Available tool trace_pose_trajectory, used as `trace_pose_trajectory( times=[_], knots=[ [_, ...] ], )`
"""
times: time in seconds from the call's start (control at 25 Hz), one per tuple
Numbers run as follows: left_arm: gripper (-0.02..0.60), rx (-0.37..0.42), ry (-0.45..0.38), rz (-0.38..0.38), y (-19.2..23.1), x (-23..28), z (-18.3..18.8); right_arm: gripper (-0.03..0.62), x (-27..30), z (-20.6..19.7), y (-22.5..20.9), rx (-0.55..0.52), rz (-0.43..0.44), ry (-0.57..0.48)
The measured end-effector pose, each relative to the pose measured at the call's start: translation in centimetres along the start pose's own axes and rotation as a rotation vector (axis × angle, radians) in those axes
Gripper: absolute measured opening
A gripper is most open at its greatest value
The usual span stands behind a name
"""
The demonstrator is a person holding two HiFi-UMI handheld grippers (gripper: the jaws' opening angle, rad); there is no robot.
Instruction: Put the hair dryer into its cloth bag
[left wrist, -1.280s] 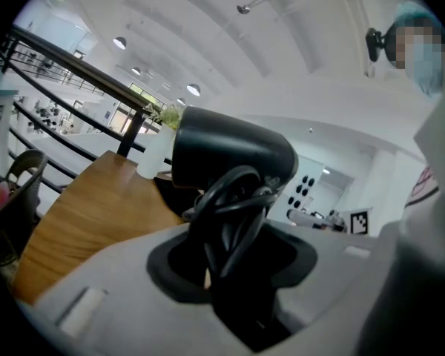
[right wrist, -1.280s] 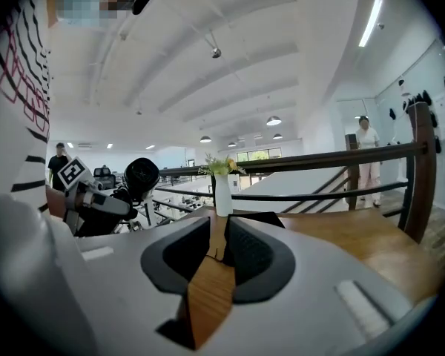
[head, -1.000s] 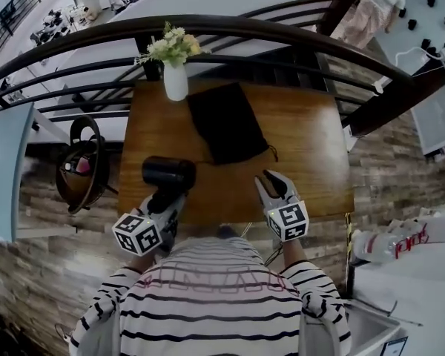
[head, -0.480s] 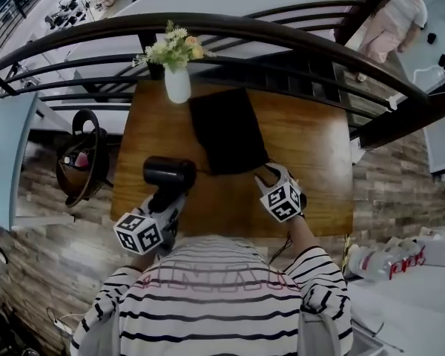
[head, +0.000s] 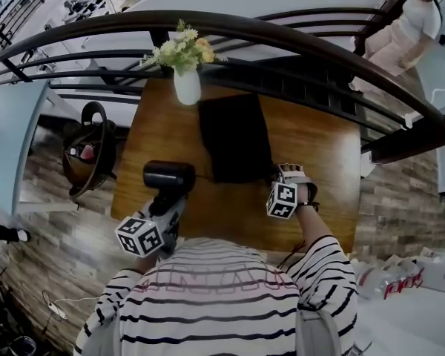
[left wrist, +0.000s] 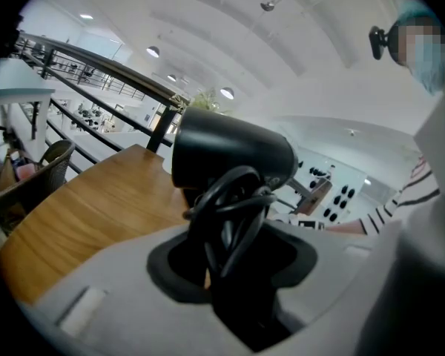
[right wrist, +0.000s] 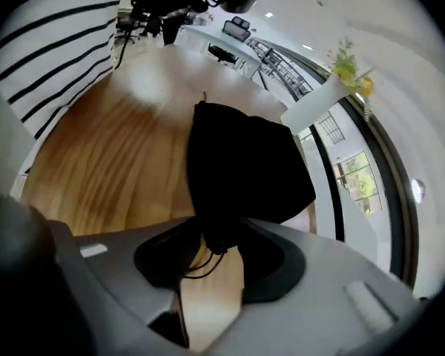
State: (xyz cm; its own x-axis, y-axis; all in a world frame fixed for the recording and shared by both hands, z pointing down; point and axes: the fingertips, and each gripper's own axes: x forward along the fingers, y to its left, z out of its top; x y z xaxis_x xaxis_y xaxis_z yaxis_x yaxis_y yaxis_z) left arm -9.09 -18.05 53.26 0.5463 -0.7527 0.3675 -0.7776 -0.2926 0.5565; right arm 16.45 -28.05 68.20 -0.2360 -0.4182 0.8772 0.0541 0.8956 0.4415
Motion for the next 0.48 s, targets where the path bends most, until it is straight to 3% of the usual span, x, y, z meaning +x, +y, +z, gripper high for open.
trace_pose_trajectory(
  times=[0.28, 0.48],
  knots=[
    [0.155, -0.021, 0.006, 0.033, 0.1, 0.5, -0.6, 0.123, 1.1, -0.1, -1.0, -0.159, 0.014, 0.011],
    [0.156, -0.021, 0.015, 0.035, 0.0, 0.2, -0.9, 0.115, 1.6, 0.0, 0.2, -0.247, 0.082, 0.047]
  ],
)
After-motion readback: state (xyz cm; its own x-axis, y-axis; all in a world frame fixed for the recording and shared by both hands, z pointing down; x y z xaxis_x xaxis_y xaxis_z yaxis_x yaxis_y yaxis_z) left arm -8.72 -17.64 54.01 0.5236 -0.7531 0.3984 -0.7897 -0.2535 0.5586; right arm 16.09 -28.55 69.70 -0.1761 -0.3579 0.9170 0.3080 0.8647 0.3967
